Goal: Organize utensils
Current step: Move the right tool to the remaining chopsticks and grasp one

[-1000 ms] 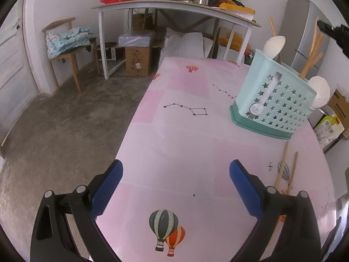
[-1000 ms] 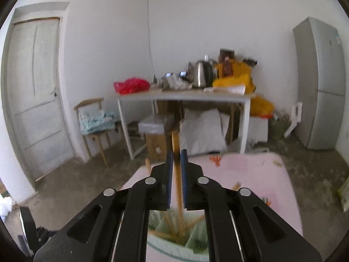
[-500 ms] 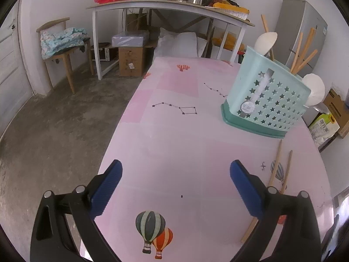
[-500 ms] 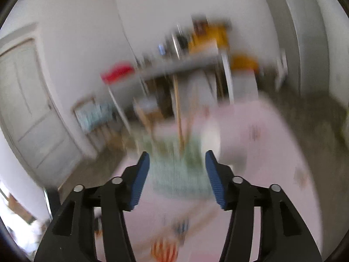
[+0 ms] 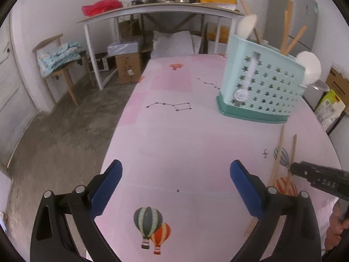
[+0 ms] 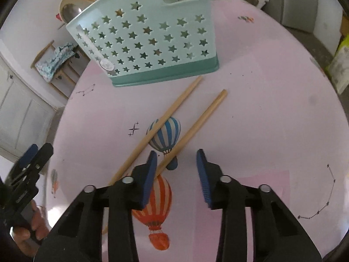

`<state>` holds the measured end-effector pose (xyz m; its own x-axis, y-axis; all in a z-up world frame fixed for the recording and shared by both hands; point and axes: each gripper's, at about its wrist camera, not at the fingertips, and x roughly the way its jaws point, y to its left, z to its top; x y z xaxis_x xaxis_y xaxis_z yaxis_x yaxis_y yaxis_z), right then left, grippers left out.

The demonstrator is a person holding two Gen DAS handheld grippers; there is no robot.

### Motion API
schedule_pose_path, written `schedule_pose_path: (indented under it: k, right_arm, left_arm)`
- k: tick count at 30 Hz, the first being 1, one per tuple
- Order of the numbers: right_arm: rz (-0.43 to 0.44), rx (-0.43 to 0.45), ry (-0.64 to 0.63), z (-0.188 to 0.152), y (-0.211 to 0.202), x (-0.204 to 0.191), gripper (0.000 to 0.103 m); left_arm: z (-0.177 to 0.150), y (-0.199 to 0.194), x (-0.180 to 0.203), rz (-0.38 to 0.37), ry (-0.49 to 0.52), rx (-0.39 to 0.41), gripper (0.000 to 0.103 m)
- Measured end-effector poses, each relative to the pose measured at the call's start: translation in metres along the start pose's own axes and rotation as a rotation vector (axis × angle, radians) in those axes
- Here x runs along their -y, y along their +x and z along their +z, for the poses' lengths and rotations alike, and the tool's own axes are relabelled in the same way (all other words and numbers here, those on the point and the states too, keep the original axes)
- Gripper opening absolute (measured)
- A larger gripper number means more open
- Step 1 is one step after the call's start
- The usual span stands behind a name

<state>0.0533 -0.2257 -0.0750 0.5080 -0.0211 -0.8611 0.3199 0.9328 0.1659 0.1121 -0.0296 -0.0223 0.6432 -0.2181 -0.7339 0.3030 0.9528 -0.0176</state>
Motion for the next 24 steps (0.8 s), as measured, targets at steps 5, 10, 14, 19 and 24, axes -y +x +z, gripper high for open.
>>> schedule_pose_path:
  k: [5, 10, 14, 19, 24]
  right_arm:
    - [0.022, 0.012, 0.002, -0.003, -0.005, 0.006, 0.01]
    - [0.007, 0.02, 0.029, -0.005, -0.016, 0.029, 0.002]
    - [0.002, 0.011, 0.092, -0.009, -0.013, 0.055, 0.0]
    - [0.037, 0.025, 0.178, -0.011, -0.023, 0.085, 0.0]
    - [0.111, 0.036, 0.21, -0.004, -0.028, 0.09, 0.012]
  left_arm:
    - [0.0, -0.001, 0.018, -0.035, 0.055, 0.005, 0.097]
    - [0.002, -0.002, 0.044, -0.123, 0.135, 0.0, 0.097]
    - [0.003, 0.003, 0.071, -0.212, 0.213, -0.037, 0.094]
    - [-0.003, 0.02, 0.105, -0.221, 0.336, -0.106, 0.066]
    - [-0.007, 0.034, 0.121, -0.208, 0.389, -0.164, 0.035]
